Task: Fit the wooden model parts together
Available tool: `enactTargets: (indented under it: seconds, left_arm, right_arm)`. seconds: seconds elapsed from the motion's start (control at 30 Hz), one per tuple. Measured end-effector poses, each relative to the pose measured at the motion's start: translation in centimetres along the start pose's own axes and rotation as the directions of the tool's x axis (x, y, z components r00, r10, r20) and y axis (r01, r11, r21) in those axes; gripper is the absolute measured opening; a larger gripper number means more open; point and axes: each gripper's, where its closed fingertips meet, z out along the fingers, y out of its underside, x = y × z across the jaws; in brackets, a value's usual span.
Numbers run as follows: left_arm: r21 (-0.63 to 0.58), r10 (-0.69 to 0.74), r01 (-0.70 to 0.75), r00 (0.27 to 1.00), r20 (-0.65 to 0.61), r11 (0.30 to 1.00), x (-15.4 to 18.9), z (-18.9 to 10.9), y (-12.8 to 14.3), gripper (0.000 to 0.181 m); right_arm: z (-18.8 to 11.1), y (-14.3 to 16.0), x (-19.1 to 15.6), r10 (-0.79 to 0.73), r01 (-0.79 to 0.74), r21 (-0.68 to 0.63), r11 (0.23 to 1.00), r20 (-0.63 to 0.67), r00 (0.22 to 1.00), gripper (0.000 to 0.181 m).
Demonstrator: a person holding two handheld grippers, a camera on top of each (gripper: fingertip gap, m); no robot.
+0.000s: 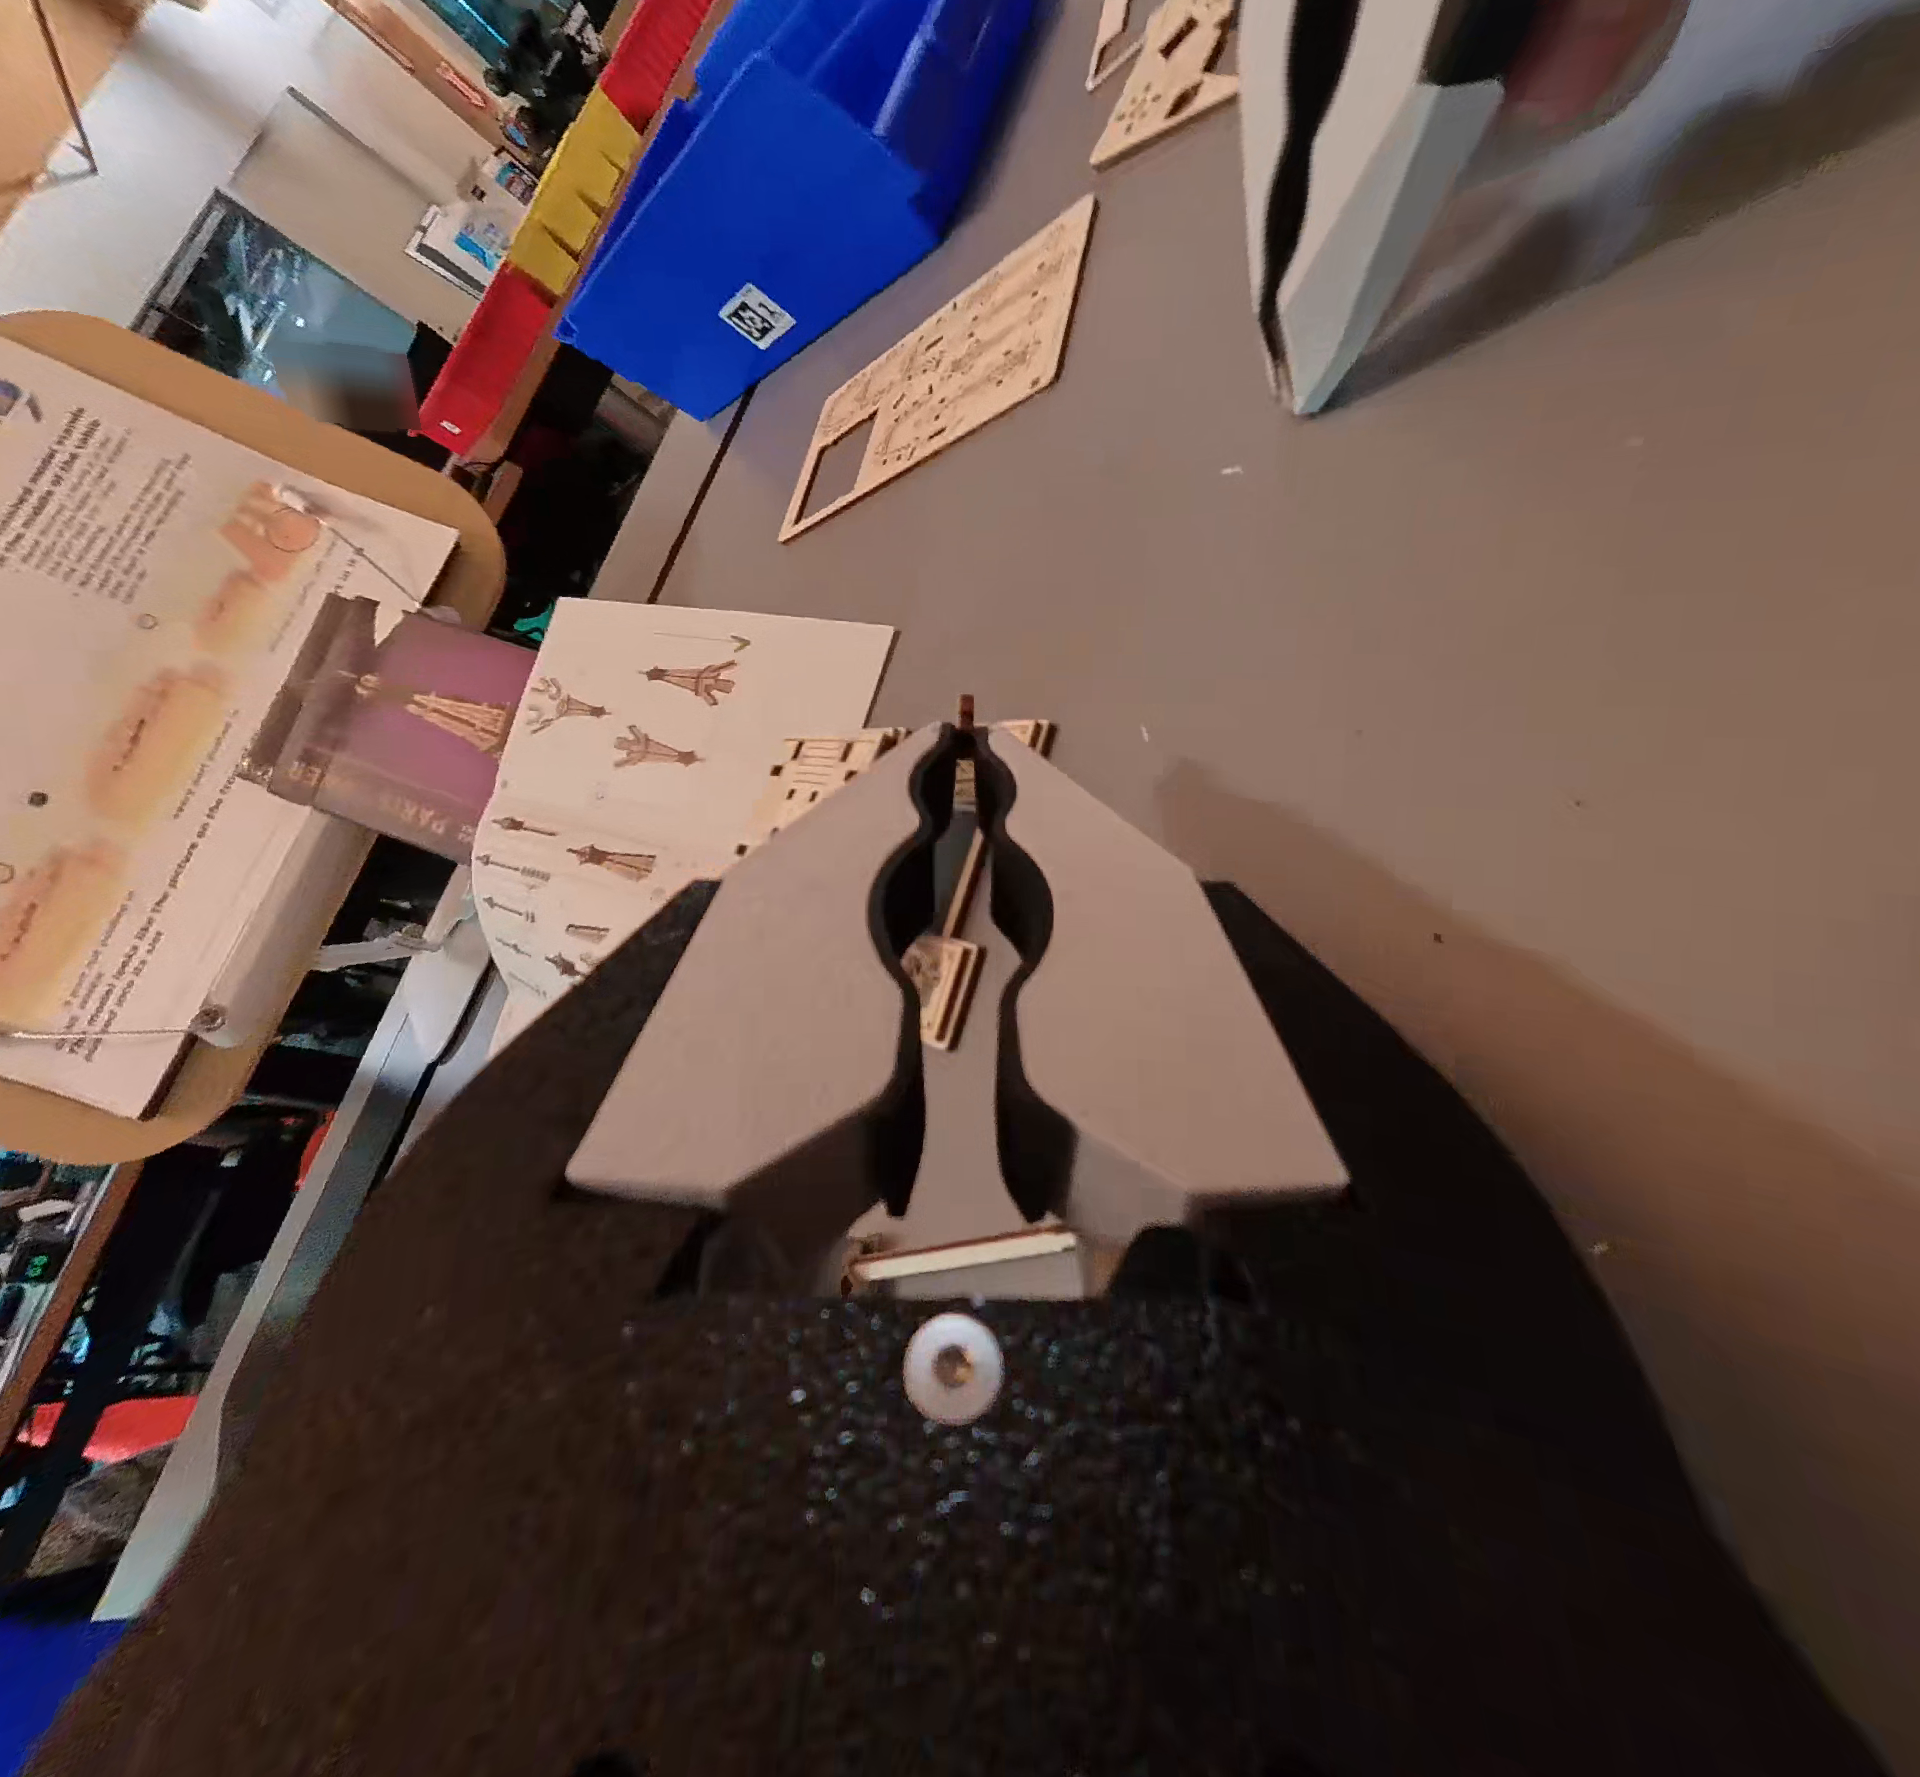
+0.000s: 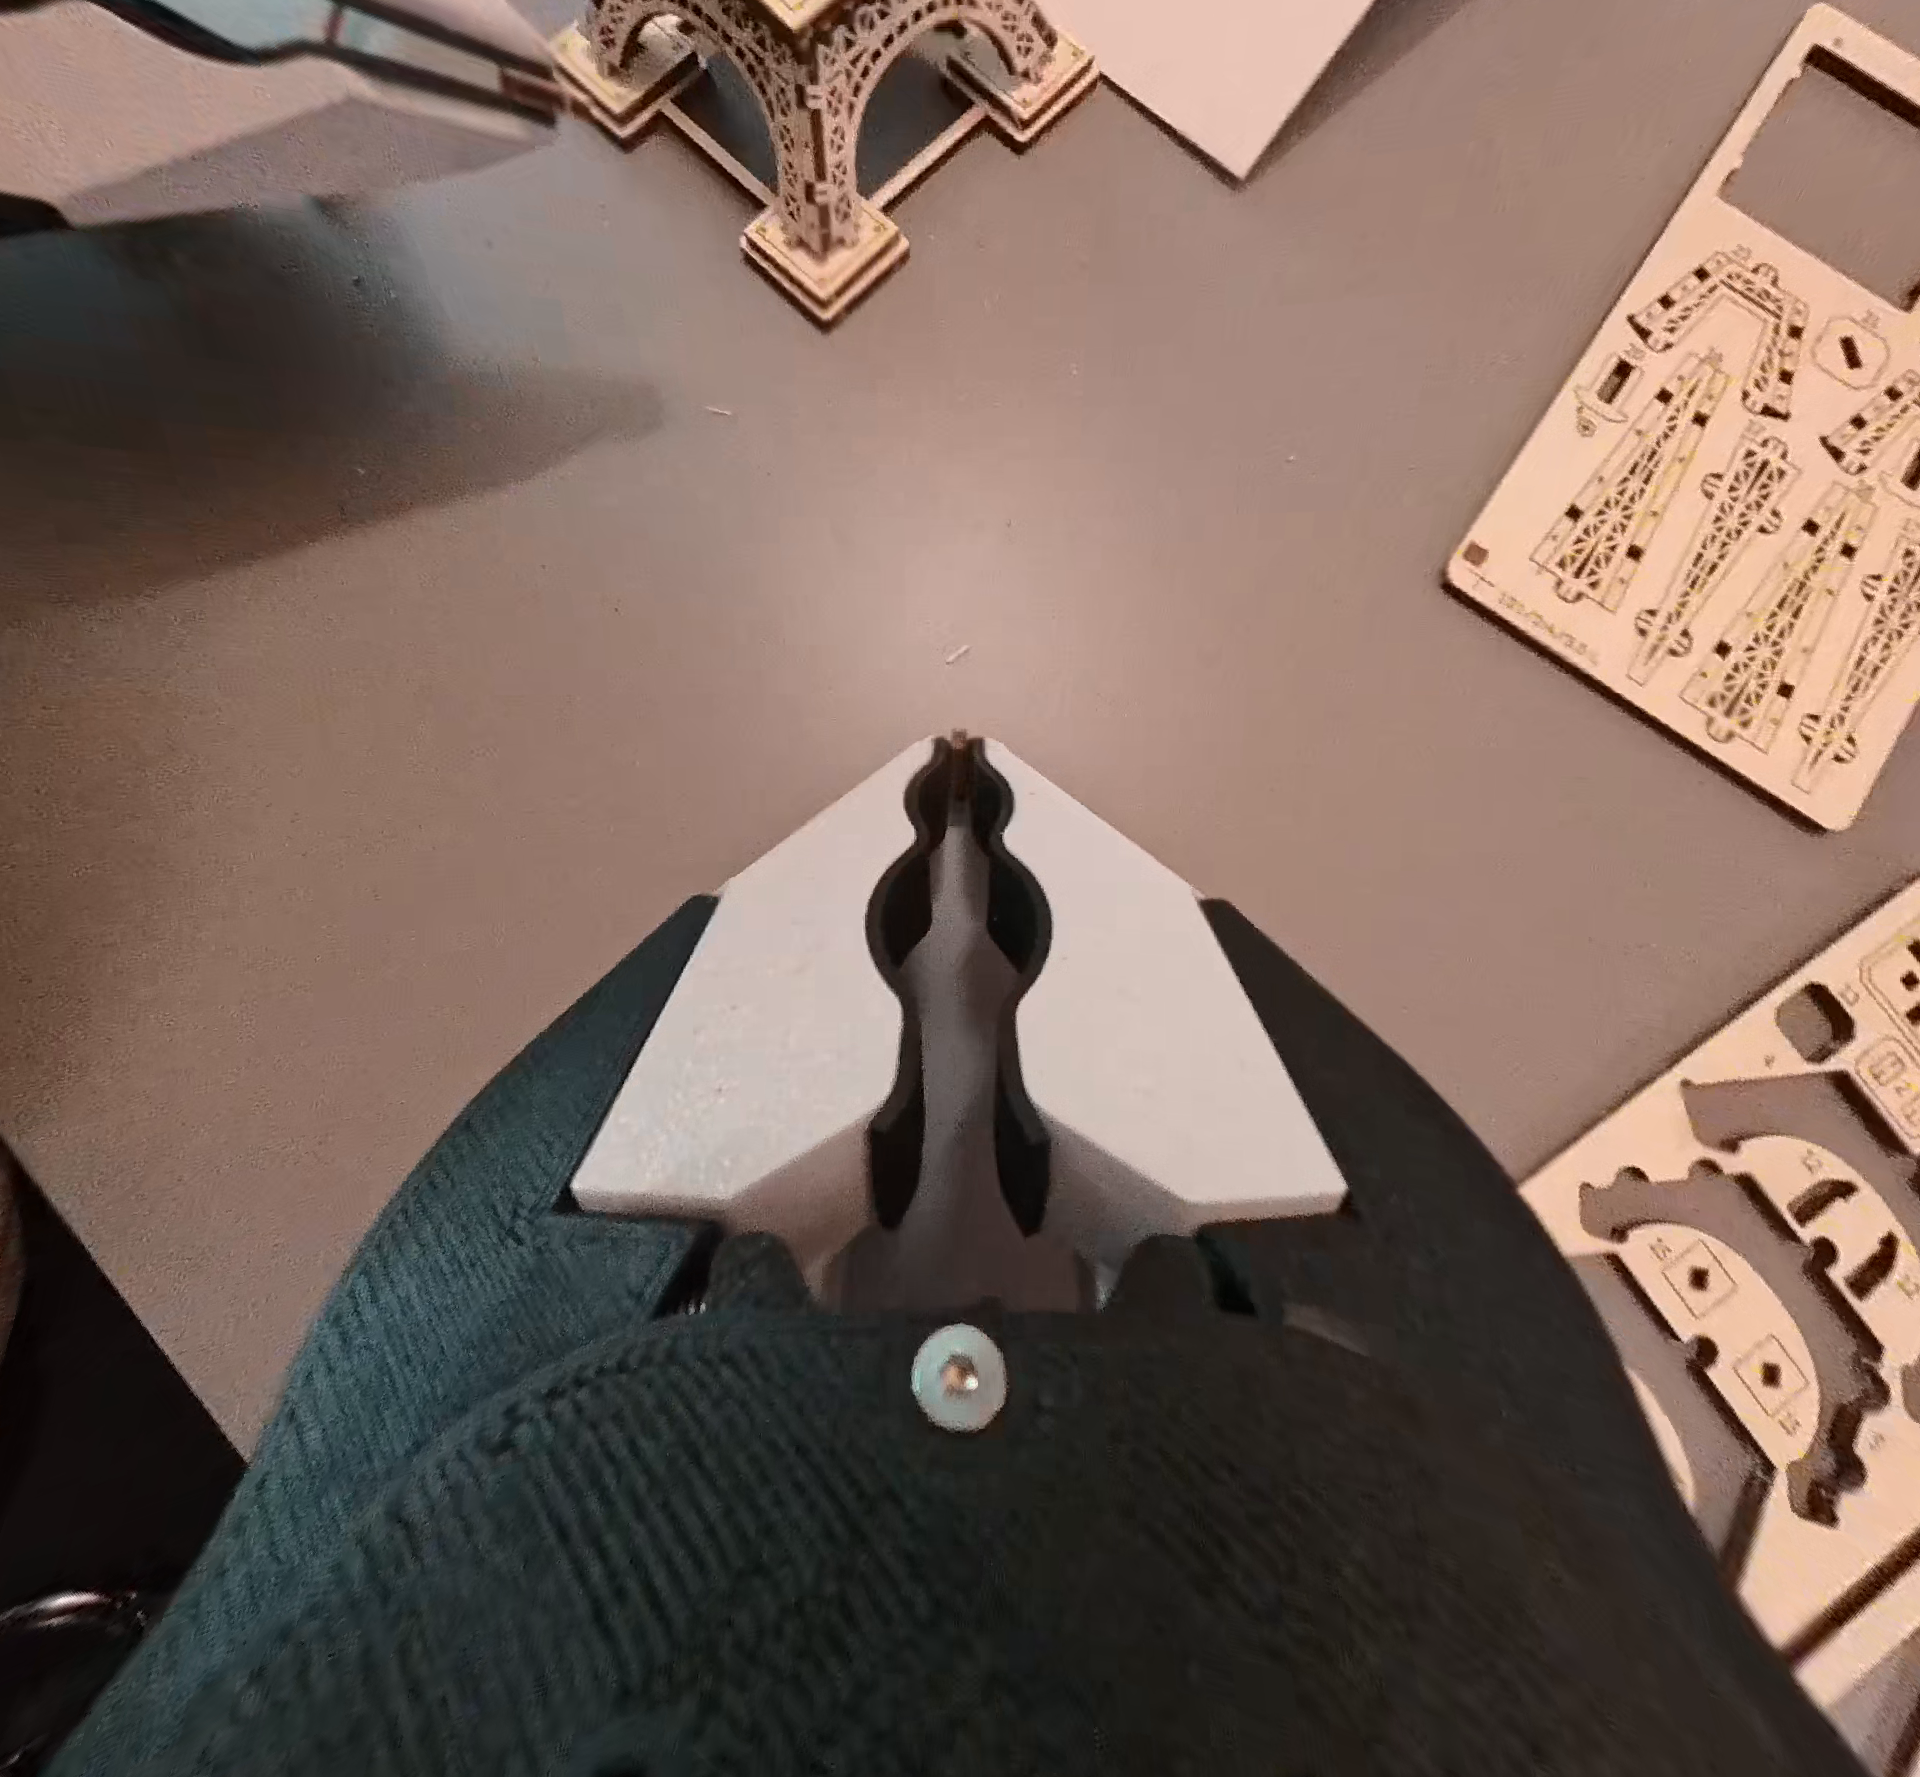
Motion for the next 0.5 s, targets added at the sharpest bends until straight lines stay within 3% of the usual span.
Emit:
enactTargets:
  seconds: [0.1, 0.2, 0.37, 0.5]
  left_arm:
    - [-0.015, 0.006, -0.007, 1.000, -0.011, 1.000, 0.2, 0.2, 0.4, 0.000]
    - [-0.016, -0.049, 0.049, 0.998, -0.048, 0.999, 0.5, 0.4, 0.6, 0.000]
    - [-0.005, -0.049, 0.048, 0.997, -0.056, 0.999, 0.6, 0.4, 0.4, 0.000]
    - [-0.017, -0.018, 0.017, 0.997, -0.075, 1.000, 1.1, 0.5, 0.6, 0.000]
  right_arm:
    - [0.3, -0.4, -0.9, -0.028, 0.029, -0.015, 0.999, 0.047, 0.999, 0.011]
    - [-0.5, 0.3, 0.4, -0.033, 0.031, -0.076, 0.997, -0.022, 0.999, 0.032]
    - [-2.3, 1.8, 3.3, 0.007, -0.020, -0.109, 0.994, -0.118, 0.993, 0.037]
    - [-3.0, 1.8, 3.1, 0.019, -0.028, -0.091, 0.995, -0.095, 0.995, 0.039]
